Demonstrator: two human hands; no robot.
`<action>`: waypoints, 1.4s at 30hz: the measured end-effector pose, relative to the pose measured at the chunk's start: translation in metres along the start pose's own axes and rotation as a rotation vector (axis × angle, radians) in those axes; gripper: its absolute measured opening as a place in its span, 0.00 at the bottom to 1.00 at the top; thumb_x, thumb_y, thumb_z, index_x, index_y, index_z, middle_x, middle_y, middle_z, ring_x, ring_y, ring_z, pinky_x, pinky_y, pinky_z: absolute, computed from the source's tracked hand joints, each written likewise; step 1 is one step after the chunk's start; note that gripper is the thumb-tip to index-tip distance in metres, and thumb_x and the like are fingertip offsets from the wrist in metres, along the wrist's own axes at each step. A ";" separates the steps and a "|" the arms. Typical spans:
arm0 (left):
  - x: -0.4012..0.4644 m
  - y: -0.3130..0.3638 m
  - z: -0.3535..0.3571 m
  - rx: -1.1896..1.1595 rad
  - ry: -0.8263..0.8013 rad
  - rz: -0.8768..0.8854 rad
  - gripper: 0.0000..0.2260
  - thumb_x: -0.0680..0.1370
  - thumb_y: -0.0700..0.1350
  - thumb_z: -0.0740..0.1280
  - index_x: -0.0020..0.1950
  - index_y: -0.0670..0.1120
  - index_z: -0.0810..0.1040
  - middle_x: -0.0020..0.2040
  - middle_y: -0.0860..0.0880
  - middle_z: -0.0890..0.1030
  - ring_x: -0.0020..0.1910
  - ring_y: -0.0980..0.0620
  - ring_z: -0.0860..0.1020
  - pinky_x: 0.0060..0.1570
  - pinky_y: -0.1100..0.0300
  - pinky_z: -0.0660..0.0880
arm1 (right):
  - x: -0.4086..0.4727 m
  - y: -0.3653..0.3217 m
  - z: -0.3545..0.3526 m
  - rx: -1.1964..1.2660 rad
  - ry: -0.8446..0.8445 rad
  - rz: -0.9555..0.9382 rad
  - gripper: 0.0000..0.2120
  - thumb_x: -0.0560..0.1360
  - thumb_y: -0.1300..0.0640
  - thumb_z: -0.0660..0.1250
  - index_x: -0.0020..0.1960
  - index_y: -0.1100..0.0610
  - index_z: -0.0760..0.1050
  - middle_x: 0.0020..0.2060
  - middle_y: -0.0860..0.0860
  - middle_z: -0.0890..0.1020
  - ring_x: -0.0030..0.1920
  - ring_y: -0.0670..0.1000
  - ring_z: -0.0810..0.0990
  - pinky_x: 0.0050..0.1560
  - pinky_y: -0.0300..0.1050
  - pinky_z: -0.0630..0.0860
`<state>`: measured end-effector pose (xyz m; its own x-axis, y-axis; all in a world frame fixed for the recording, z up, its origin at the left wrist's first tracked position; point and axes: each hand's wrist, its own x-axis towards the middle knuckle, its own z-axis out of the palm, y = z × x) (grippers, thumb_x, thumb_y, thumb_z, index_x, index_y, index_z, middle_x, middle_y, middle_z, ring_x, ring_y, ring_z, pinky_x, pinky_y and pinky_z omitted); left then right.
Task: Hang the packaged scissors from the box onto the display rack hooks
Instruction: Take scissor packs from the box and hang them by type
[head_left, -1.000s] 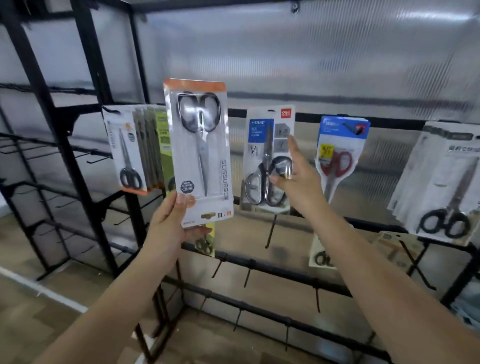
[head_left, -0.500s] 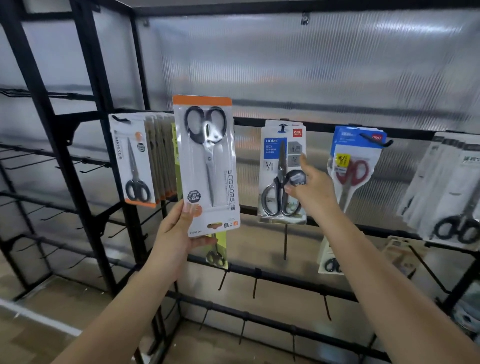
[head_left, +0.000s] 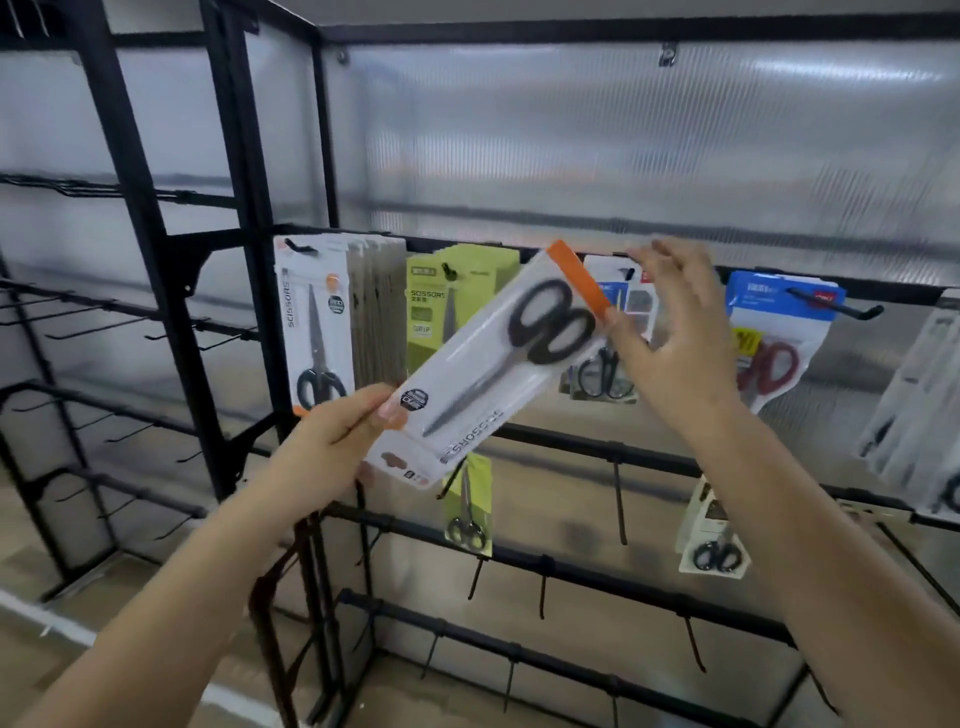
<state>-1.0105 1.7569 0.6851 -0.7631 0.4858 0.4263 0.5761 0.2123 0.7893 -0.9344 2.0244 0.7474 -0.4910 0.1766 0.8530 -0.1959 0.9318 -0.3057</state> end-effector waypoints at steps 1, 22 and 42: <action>0.003 -0.001 -0.015 0.200 -0.064 0.011 0.11 0.76 0.58 0.54 0.44 0.62 0.77 0.40 0.48 0.80 0.33 0.57 0.77 0.33 0.67 0.72 | -0.004 -0.016 -0.003 -0.027 -0.098 -0.171 0.22 0.74 0.61 0.64 0.68 0.55 0.69 0.67 0.55 0.70 0.69 0.55 0.65 0.68 0.51 0.60; -0.004 -0.042 -0.099 0.750 0.422 0.099 0.14 0.78 0.43 0.64 0.63 0.45 0.76 0.56 0.45 0.79 0.52 0.43 0.78 0.46 0.54 0.73 | -0.069 -0.118 0.158 0.624 -0.300 0.292 0.27 0.76 0.66 0.64 0.69 0.45 0.62 0.52 0.48 0.76 0.50 0.26 0.71 0.56 0.20 0.65; 0.012 -0.061 -0.086 0.759 0.314 0.063 0.11 0.78 0.45 0.63 0.58 0.44 0.78 0.53 0.46 0.80 0.46 0.46 0.77 0.39 0.57 0.71 | -0.039 -0.170 0.184 0.245 -0.611 0.362 0.33 0.77 0.60 0.59 0.77 0.53 0.48 0.62 0.58 0.70 0.59 0.57 0.72 0.49 0.42 0.69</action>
<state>-1.0794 1.6770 0.6799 -0.7042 0.2798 0.6525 0.5759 0.7626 0.2945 -1.0378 1.8011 0.6882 -0.9304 0.1848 0.3165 -0.0806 0.7392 -0.6686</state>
